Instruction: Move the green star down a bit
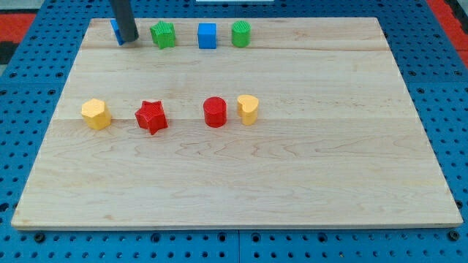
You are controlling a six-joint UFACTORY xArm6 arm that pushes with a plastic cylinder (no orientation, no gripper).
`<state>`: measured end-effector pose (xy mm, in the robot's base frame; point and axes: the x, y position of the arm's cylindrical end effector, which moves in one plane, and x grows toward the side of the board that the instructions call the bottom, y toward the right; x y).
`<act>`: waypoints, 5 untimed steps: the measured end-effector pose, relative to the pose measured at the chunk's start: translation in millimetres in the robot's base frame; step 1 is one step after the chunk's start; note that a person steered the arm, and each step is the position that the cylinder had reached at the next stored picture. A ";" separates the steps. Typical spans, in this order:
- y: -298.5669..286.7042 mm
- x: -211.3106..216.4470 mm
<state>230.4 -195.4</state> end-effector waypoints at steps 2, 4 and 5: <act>52.7 -16.1; 70.3 5.8; 66.8 16.3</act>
<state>246.7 -128.6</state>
